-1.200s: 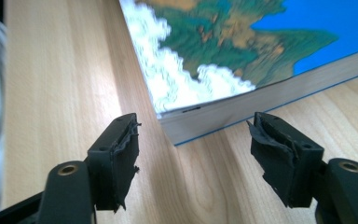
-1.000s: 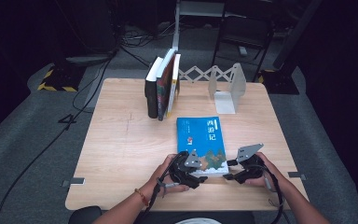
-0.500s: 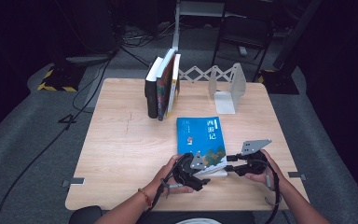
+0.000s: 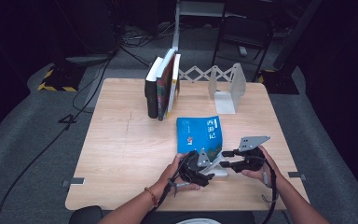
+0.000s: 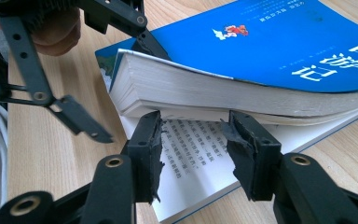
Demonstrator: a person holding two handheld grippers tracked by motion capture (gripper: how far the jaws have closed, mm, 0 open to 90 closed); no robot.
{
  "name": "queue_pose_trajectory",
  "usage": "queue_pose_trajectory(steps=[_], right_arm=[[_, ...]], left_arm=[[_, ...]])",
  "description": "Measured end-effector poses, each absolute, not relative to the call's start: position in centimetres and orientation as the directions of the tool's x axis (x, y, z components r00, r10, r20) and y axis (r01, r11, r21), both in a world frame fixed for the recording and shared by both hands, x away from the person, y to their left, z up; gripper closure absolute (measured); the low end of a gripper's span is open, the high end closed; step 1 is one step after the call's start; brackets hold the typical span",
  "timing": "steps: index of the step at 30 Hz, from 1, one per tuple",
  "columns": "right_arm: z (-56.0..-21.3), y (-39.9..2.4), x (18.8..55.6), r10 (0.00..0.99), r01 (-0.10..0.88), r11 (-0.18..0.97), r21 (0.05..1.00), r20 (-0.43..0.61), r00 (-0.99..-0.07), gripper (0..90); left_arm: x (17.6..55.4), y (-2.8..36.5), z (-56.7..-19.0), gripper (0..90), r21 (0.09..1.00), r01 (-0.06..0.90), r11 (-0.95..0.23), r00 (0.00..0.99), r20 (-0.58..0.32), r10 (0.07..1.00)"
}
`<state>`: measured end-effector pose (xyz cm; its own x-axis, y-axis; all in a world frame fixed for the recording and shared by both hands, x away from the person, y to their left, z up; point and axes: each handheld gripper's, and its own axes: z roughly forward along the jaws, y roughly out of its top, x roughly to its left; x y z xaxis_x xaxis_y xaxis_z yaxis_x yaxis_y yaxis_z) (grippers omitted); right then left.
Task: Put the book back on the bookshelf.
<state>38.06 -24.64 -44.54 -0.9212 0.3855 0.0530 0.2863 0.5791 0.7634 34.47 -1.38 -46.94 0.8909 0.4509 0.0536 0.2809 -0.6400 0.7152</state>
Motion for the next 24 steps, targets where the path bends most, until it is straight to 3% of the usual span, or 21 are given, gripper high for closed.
queue_pose_trajectory(steps=[1, 10, 16, 18, 24], right_arm=[[-44.5, -24.6, 38.1, 0.384, 0.287, 0.577, 0.765, 0.056, -0.922, 55.9], [-44.1, -23.9, 38.2, 0.391, 0.285, 0.550, 0.785, 0.060, -0.918, 56.4], [-44.1, -23.8, 38.4, 0.401, 0.293, 0.536, 0.792, 0.066, -0.914, 56.4], [-44.2, -24.1, 38.5, 0.412, 0.303, 0.528, 0.794, 0.073, -0.908, 55.9], [-44.4, -25.3, 38.2, 0.396, 0.285, 0.516, 0.808, 0.070, -0.916, 48.3]], left_arm=[[34.5, -1.4, -46.9, 43.3, 0.715, 0.281, -0.640, 0.891, 0.054, 0.451], [34.5, -2.1, -47.1, 42.2, 0.716, 0.312, -0.624, 0.850, 0.083, 0.520], [34.2, -1.8, -46.7, 56.4, 0.728, 0.280, -0.626, 0.846, 0.120, 0.519], [34.0, -1.6, -46.3, 66.5, 0.735, 0.258, -0.627, 0.845, 0.143, 0.515], [34.4, -0.6, -45.7, 76.0, 0.744, 0.248, -0.620, 0.852, 0.137, 0.505]])
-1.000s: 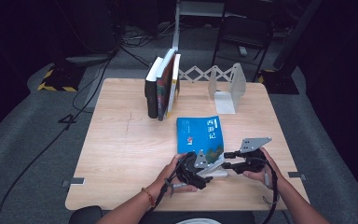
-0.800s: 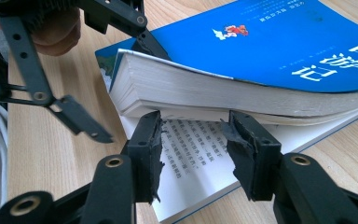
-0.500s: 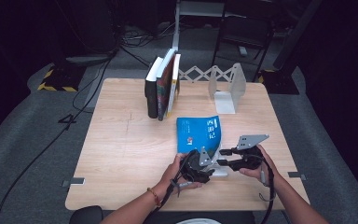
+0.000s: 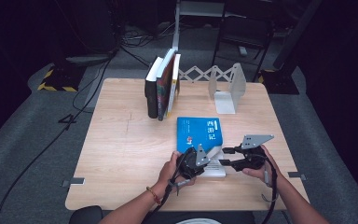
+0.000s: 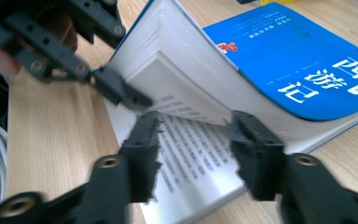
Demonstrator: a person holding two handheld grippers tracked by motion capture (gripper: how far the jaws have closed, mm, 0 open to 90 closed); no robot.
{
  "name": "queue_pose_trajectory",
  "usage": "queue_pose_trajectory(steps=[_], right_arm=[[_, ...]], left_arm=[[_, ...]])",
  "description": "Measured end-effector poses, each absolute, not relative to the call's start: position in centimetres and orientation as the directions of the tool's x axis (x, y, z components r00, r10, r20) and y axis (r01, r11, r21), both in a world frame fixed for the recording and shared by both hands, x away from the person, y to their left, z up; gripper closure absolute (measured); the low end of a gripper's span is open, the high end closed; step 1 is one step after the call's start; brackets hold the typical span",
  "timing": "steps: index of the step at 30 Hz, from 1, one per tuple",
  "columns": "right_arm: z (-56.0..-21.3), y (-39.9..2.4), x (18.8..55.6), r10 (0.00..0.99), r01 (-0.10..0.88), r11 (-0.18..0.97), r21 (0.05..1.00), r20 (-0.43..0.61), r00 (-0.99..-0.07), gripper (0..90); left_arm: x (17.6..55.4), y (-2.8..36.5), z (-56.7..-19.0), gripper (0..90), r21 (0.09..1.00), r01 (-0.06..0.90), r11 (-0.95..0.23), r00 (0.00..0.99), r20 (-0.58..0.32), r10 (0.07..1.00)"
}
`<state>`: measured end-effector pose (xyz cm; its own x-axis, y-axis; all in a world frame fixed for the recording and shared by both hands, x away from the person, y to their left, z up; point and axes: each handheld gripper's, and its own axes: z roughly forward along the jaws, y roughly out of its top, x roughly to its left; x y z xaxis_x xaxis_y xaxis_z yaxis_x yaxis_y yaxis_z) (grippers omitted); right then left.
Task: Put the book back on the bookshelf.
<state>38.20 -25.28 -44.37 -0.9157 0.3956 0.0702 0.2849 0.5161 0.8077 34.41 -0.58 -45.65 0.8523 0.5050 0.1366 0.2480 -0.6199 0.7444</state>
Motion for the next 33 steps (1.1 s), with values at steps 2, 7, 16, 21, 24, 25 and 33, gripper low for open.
queue_pose_trajectory(steps=[2, 7, 16, 21, 24, 25, 33], right_arm=[[-44.3, -25.8, 38.1, 0.404, 0.275, 0.507, 0.817, 0.056, -0.913, 43.4], [-44.0, -25.5, 38.3, 0.395, 0.227, 0.483, 0.845, 0.021, -0.919, 36.6], [-44.2, -22.5, 39.1, 0.329, 0.123, 0.526, 0.841, -0.068, -0.942, 32.0], [-45.0, -20.9, 39.9, 0.298, 0.090, 0.581, 0.809, -0.108, -0.948, 30.3], [-45.7, -19.8, 40.6, 0.300, 0.060, 0.628, 0.776, -0.171, -0.939, 35.1], [-45.7, -19.8, 40.6, 0.300, 0.060, 0.628, 0.776, -0.171, -0.939, 35.1], [-46.5, -19.5, 40.7, 0.222, -0.013, 0.624, 0.782, -0.193, -0.956, 58.5]], left_arm=[[34.7, 0.6, -45.4, 76.2, 0.755, 0.241, -0.610, 0.870, 0.111, 0.481], [35.0, 3.1, -45.0, 76.9, 0.746, 0.239, -0.621, 0.895, 0.079, 0.440], [35.1, 7.5, -45.0, 76.5, 0.773, 0.245, -0.586, 0.914, 0.017, 0.404], [35.2, 9.4, -45.0, 75.8, 0.779, 0.255, -0.573, 0.918, -0.008, 0.397], [35.3, 10.0, -45.1, 74.6, 0.779, 0.261, -0.570, 0.920, -0.022, 0.391], [35.3, 10.2, -45.1, 74.6, 0.780, 0.271, -0.564, 0.918, -0.033, 0.396], [34.8, 10.4, -45.5, 62.3, 0.766, 0.294, -0.572, 0.900, -0.020, 0.435]])
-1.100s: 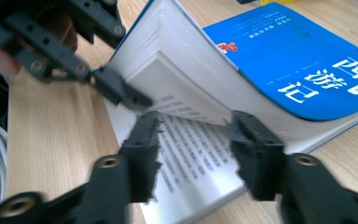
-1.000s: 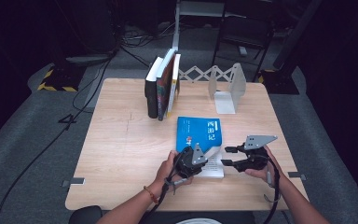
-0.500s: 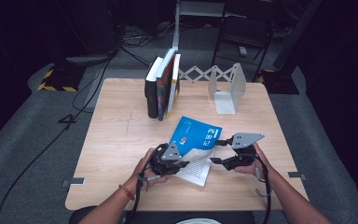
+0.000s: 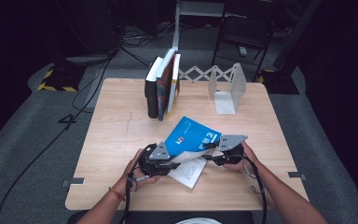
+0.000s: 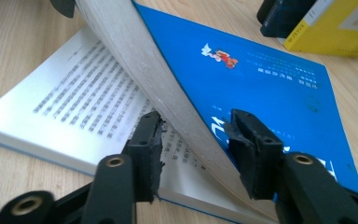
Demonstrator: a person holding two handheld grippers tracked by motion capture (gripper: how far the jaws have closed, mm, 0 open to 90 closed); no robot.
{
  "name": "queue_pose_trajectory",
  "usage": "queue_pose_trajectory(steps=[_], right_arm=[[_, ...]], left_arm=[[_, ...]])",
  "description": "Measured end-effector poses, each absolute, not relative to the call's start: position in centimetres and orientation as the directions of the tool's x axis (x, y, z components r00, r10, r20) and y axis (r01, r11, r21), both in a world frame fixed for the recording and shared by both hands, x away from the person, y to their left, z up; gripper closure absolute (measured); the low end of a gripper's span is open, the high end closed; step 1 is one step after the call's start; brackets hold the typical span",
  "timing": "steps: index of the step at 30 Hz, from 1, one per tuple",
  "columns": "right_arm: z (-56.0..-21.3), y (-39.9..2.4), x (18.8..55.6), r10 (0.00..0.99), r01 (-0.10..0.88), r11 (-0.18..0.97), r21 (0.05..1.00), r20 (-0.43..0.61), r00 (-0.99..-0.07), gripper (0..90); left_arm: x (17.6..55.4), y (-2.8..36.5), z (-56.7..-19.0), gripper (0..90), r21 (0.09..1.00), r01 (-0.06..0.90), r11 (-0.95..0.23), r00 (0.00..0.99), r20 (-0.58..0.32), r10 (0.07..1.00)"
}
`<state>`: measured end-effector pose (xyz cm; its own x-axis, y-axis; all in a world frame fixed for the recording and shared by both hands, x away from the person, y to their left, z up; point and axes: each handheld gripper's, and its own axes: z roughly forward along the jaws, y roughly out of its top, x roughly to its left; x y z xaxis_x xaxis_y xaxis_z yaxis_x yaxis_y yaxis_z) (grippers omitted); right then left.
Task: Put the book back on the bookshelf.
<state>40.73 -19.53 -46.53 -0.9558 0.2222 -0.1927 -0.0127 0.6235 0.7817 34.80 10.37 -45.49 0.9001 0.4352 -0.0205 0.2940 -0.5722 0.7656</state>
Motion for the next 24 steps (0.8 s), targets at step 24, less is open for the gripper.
queue_pose_trajectory(steps=[24], right_arm=[[-44.5, -22.4, 37.4, 0.339, 0.049, 0.624, 0.780, -0.214, -0.916, 72.3]], left_arm=[[39.8, 6.8, -46.2, 58.5, 0.761, 0.232, -0.606, 0.920, 0.031, 0.390]])
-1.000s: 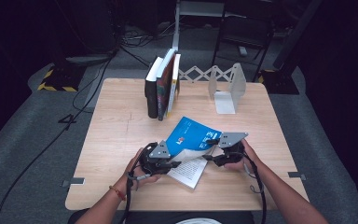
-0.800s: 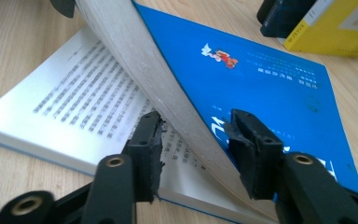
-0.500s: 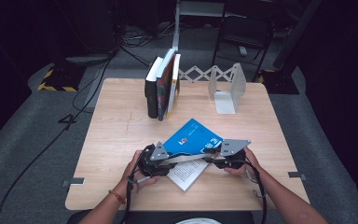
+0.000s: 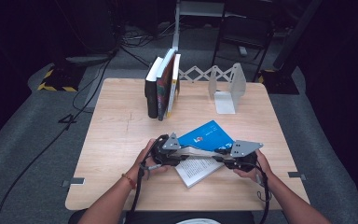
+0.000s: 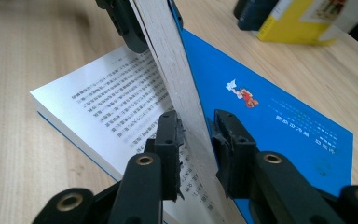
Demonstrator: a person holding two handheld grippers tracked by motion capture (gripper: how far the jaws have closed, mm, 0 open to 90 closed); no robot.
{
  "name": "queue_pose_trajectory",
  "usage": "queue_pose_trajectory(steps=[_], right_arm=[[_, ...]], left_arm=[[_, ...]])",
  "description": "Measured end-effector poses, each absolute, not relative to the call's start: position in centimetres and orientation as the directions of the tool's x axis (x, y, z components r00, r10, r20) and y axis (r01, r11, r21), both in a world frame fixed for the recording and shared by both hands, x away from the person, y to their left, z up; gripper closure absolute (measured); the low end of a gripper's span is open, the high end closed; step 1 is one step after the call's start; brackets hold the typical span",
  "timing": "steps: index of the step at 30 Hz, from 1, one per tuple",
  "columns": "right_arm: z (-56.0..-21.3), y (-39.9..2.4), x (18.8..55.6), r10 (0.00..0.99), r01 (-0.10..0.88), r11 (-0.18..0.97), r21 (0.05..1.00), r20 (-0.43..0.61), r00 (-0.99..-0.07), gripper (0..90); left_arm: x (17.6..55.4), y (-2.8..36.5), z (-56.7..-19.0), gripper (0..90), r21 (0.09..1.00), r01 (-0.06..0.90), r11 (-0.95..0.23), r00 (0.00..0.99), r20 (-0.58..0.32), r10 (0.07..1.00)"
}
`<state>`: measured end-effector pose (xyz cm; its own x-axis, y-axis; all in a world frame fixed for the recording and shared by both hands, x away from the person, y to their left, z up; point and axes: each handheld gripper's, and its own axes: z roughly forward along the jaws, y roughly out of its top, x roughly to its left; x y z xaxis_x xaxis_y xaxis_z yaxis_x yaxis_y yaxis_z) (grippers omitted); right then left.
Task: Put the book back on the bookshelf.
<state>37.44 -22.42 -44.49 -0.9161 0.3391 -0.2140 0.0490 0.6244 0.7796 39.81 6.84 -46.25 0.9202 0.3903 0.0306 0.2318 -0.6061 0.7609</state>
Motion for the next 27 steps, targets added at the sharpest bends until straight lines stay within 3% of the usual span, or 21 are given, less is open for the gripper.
queue_pose_trajectory(steps=[4, 7, 14, 22, 27], right_arm=[[-44.6, -23.0, 37.8, 0.360, 0.079, 0.618, 0.782, -0.193, -0.913, 71.5], [-44.5, -22.9, 37.9, 0.358, 0.080, 0.620, 0.780, -0.191, -0.914, 70.4], [-44.6, -22.8, 38.0, 0.350, 0.081, 0.628, 0.774, -0.188, -0.918, 67.2], [-45.8, -25.9, 39.6, 0.409, 0.136, 0.576, 0.806, -0.141, -0.901, 44.5], [-46.4, -27.3, 40.5, 0.434, 0.148, 0.589, 0.794, -0.158, -0.887, 45.4]], left_arm=[[39.5, 5.8, -45.9, 49.5, 0.784, 0.228, -0.577, 0.925, 0.010, 0.379], [38.7, 5.2, -45.4, 48.0, 0.783, 0.204, -0.587, 0.930, 0.032, 0.366], [38.0, 4.4, -45.1, 64.9, 0.783, 0.164, -0.600, 0.931, 0.077, 0.356], [38.9, 5.8, -45.5, 69.5, 0.805, 0.186, -0.564, 0.941, 0.019, 0.338], [39.1, 6.5, -45.6, 69.3, 0.805, 0.187, -0.563, 0.943, 0.015, 0.334]])
